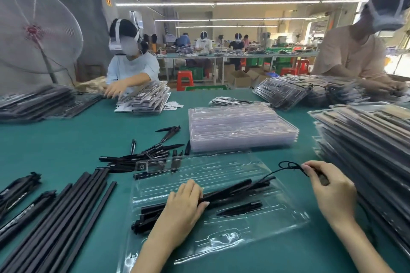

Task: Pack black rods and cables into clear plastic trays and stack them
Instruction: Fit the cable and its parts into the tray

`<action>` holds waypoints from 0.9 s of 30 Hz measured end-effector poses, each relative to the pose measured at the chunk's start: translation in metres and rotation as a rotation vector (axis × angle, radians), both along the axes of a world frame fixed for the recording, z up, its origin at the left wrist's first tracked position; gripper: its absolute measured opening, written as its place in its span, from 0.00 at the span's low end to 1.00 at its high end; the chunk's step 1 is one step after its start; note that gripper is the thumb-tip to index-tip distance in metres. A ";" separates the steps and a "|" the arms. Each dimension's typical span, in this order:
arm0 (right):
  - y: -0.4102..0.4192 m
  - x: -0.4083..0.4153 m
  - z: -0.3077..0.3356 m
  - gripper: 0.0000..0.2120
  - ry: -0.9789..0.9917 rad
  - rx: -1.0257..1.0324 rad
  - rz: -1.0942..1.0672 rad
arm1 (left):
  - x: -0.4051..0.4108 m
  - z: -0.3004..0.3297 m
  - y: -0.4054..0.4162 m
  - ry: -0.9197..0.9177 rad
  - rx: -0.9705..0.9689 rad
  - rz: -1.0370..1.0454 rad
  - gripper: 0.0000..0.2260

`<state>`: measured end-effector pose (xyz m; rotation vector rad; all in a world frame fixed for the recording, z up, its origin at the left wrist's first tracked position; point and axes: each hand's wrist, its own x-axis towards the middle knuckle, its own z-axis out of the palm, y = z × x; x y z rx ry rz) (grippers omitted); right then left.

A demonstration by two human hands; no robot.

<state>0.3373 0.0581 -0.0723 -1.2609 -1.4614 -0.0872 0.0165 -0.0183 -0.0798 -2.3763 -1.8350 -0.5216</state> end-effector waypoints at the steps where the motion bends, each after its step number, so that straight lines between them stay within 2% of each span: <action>1: 0.001 0.002 0.000 0.02 -0.053 0.001 -0.015 | -0.001 0.001 0.000 -0.015 0.014 0.002 0.10; 4: 0.002 0.008 0.002 0.03 -0.092 -0.031 -0.031 | -0.004 0.004 -0.002 -0.051 0.019 -0.013 0.09; 7: 0.005 0.008 0.001 0.03 -0.033 -0.053 -0.017 | -0.007 0.002 -0.009 0.001 -0.015 -0.070 0.19; 8: 0.006 0.007 0.001 0.02 -0.017 -0.056 -0.004 | -0.008 0.001 -0.011 0.016 -0.036 -0.083 0.19; 12: 0.014 -0.002 0.002 0.01 -0.047 -0.125 0.021 | -0.009 -0.003 -0.016 -0.015 -0.118 -0.109 0.09; 15: 0.019 -0.006 0.005 0.03 -0.141 -0.045 0.029 | -0.006 -0.004 -0.018 -0.052 -0.107 -0.080 0.07; 18: 0.019 -0.002 0.004 0.08 -0.052 0.026 0.178 | -0.003 -0.005 -0.018 -0.064 -0.110 -0.063 0.07; 23: 0.017 0.012 0.000 0.01 -0.156 -0.068 0.078 | -0.005 -0.004 -0.018 -0.137 -0.141 -0.054 0.07; 25: 0.014 0.019 0.003 0.03 -0.206 -0.119 0.125 | -0.006 -0.002 -0.017 -0.126 -0.114 -0.037 0.12; 27: 0.010 0.027 0.006 0.03 -0.348 -0.192 0.158 | -0.006 0.000 -0.017 -0.144 -0.078 -0.039 0.15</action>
